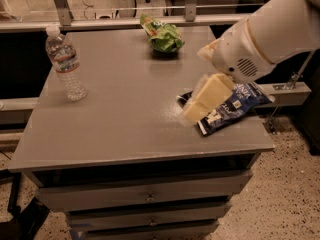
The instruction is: Knock water bottle over
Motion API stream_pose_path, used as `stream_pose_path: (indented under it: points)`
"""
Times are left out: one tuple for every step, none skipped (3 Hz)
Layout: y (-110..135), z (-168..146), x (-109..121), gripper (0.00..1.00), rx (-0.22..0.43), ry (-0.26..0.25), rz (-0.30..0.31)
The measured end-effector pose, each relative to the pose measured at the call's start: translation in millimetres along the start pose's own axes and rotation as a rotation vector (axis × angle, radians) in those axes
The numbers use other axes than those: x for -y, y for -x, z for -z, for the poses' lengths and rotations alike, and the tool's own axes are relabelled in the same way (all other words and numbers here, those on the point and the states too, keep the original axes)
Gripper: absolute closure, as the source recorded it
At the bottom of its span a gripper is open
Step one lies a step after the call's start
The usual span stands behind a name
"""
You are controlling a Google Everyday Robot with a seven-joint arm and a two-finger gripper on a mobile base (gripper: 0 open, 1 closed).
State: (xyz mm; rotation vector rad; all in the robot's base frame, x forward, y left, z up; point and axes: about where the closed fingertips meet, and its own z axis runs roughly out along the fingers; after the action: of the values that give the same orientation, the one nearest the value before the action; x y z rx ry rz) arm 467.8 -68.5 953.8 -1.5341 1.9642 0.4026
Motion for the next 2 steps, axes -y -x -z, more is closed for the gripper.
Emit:
stream_pose_path:
  points:
    - [47.7,-43.8,-29.8,0.00,0.145,0.051,0.009]
    - [59.4,-46.4,-32.6,0.00,0.170,0.047,0.009]
